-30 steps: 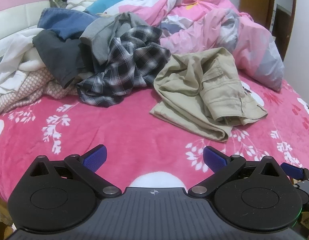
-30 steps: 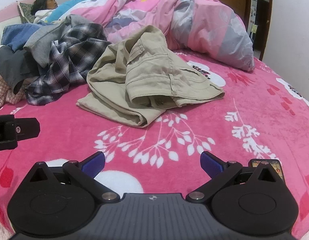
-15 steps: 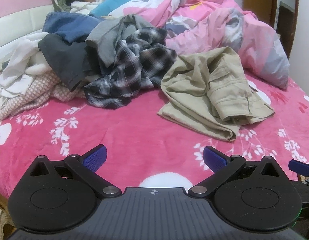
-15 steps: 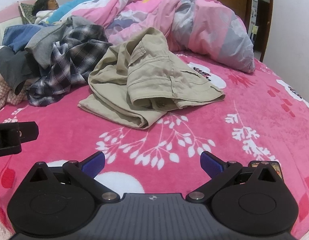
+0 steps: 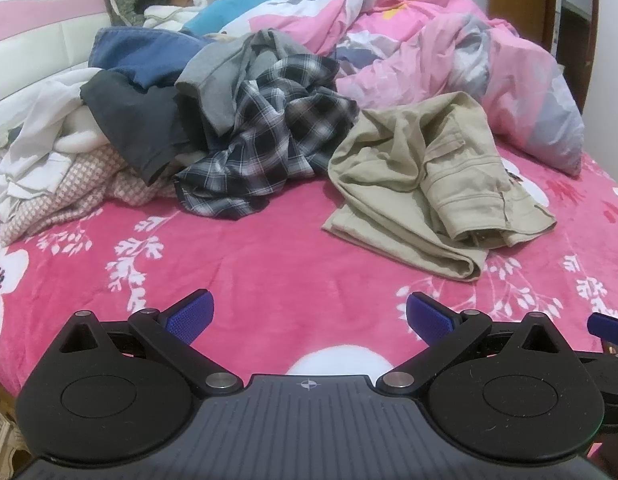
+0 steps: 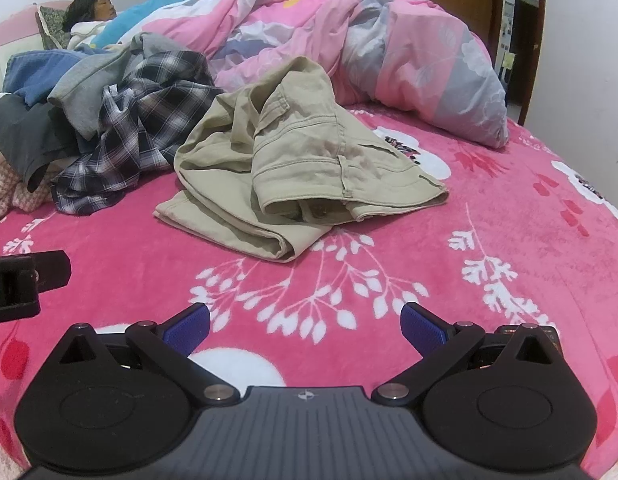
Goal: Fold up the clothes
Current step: 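Move both grippers toward the crumpled khaki trousers on the bed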
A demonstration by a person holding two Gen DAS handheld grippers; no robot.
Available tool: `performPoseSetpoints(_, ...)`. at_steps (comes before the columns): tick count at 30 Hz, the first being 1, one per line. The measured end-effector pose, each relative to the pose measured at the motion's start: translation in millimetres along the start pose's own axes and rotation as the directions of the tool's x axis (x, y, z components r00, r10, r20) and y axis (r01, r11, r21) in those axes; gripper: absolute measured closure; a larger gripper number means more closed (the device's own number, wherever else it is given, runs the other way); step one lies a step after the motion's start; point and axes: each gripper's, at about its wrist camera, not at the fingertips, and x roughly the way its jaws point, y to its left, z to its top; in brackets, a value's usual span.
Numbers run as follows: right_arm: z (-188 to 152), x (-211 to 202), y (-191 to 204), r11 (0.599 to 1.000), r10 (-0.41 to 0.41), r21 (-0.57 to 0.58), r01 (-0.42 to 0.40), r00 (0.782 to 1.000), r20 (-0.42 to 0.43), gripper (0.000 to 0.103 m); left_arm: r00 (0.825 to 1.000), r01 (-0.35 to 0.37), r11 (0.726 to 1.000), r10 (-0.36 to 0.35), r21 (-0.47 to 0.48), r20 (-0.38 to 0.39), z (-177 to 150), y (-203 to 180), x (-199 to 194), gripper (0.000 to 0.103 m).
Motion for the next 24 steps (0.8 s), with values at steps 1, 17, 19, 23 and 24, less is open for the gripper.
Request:
performPoseSetpoints(1, -1.2, -1.5, 0.4, 1.0, -0.001, 0.001, 0.001, 1.0, 0.002, 0.0, 1.0, 0.0, 1.0, 0.0, 0.0, -0.001, 0.7, 0.5, 0.3, 0.0)
performPoseSetpoints(17, -1.7, 2.1, -1.4, 1.0, 0.0, 0.005, 0.0, 1.0, -0.003, 0.0, 1.0, -0.008, 1.0, 0.008, 0.003, -0.023, 0.1, 1.5, 5.9, 0.0)
performPoseSetpoints(19, -1.2, 2.7, -1.9, 1.0, 0.001, 0.007, -0.001, 1.0, -0.004, 0.0, 1.0, -0.009, 1.0, 0.009, 0.005, -0.026, 0.0, 1.2, 6.5, 0.0)
performPoseSetpoints(23, -1.8, 4.2, -1.6, 1.0, 0.001, 0.009, -0.001, 1.0, -0.005, 0.0, 1.0, -0.009, 1.0, 0.009, 0.008, -0.029, 0.0, 1.5, 7.5, 0.0)
performPoseSetpoints(24, -1.9, 4.8, -1.9, 1.0, 0.002, 0.009, -0.002, 1.0, -0.006, 0.0, 1.0, -0.009, 1.0, 0.009, 0.009, -0.03, 0.0, 1.6, 7.5, 0.0)
